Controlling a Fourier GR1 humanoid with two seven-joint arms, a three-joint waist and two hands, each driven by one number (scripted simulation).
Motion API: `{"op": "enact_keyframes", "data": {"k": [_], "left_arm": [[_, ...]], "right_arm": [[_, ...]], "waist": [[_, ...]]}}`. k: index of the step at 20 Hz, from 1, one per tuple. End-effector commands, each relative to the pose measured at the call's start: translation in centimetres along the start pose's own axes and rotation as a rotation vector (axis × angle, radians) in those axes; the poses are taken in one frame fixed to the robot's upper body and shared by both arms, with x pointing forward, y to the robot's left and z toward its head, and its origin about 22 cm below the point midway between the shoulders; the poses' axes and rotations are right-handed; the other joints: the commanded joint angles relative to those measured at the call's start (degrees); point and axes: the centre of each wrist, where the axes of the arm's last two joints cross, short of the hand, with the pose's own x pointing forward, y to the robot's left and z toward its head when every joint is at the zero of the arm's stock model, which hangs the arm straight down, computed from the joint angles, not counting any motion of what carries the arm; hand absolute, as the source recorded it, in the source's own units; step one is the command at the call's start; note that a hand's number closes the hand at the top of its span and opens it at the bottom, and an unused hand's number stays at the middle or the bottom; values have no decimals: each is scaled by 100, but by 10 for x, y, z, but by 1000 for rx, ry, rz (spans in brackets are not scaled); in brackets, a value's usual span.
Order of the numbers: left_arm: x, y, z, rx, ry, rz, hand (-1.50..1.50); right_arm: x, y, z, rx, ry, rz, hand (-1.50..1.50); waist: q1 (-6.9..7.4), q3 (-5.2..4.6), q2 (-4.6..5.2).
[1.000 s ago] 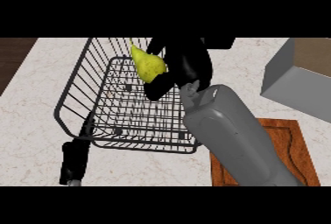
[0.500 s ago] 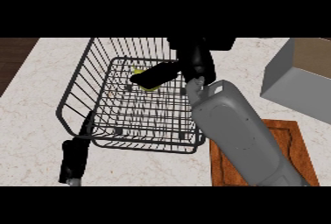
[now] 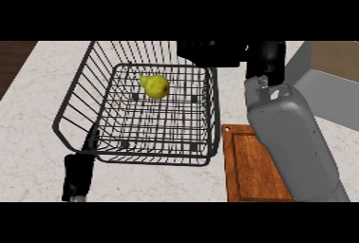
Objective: Pick the pear from the cutting board and place it in the tiered basket
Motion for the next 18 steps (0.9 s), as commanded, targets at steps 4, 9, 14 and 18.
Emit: {"op": "enact_keyframes", "data": {"k": [4, 9, 14, 18], "left_arm": [[-16, 9, 4, 13, 29, 8, 0], [1, 13, -2, 8, 28, 14, 0], [4, 26, -1, 31, 36, -6, 0], [-11, 8, 1, 8, 23, 1, 0]], "right_arm": [[-10, -113, -2, -195, 71, -28, -150], [-21, -214, 15, -210, 45, -53, -150], [-42, -294, 47, -155, 53, -10, -150], [-81, -348, 57, -134, 47, -79, -150]], "waist": [[-97, -16, 7], [-129, -6, 16], [-220, 1, -2], [-93, -10, 30]]}}
